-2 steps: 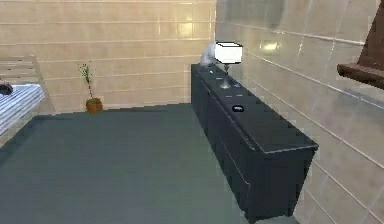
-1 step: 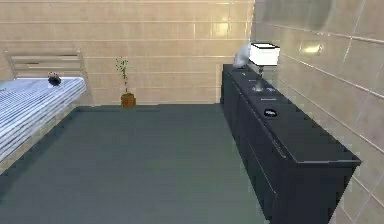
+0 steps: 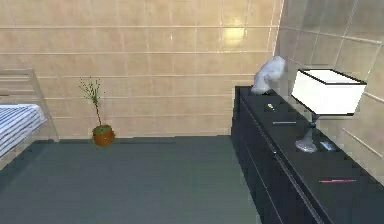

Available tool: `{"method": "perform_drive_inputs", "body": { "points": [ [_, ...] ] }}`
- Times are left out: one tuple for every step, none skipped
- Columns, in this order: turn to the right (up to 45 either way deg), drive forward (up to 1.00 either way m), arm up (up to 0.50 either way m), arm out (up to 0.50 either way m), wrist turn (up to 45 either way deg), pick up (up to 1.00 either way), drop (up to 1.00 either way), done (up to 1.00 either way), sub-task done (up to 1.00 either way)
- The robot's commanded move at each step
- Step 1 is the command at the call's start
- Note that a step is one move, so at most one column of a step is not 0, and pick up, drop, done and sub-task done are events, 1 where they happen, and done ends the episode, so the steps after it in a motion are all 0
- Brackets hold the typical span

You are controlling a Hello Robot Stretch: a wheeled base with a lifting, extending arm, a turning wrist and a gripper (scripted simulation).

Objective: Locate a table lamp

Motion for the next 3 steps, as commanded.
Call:
{"method": "perform_drive_inputs", "body": {
  "points": [
    [0.0,0.45,0.0,0.0,0.0,0.0,0.0,0.0,0.0],
    [45.0,0.0,0.0,0.0,0.0,0.0,0.0,0.0,0.0],
    [0.0,0.0,0.0,0.0,0.0,0.0,0.0,1.0,0.0]
  ]
}}
